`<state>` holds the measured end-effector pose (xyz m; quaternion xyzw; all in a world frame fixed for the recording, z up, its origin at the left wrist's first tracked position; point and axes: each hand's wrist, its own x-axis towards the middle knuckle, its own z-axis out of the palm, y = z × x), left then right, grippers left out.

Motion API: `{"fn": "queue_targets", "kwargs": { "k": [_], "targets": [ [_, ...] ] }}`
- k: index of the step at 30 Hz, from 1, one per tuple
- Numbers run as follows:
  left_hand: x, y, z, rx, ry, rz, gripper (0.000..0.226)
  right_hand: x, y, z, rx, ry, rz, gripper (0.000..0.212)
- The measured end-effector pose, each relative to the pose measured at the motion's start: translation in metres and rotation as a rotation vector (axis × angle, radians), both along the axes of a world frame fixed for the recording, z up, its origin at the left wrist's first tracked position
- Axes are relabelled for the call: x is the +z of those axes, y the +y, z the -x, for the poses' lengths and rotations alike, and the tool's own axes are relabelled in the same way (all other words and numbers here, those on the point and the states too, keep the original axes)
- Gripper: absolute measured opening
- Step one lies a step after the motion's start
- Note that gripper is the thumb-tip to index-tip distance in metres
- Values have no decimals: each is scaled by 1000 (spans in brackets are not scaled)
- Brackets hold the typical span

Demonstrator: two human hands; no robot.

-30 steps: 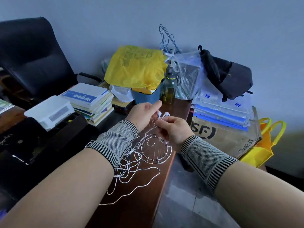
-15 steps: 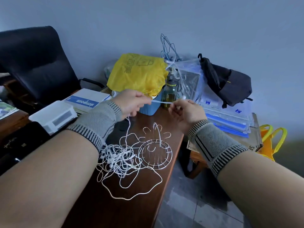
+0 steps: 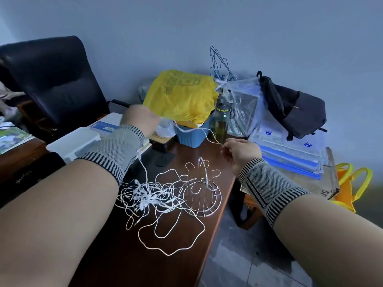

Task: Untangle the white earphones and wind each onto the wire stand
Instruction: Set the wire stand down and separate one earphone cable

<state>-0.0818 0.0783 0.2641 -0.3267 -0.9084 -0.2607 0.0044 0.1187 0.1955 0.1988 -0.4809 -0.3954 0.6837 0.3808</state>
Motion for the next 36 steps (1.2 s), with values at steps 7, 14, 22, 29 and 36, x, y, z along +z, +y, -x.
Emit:
{"fn": "queue_targets", "kwargs": {
  "k": [7, 14, 22, 29, 36],
  "targets": [
    [-57, -21, 17, 109, -205, 241, 35, -17, 7, -10, -102, -165, -72, 28],
    [-70, -19, -2, -71, -614, 70, 19, -27, -6, -1, 136, -414, -277, 25],
    [-87, -20, 1, -144, -596, 23, 16, -30, -20, 9, 375, -590, -572, 19],
    [-110, -24, 19, 2, -376, 240, 22, -49, -4, 2, 389, -840, -646, 16],
    [-108, -19, 21, 12, -353, 303, 29, -46, 8, 6, 337, -599, -479, 16]
  ]
}}
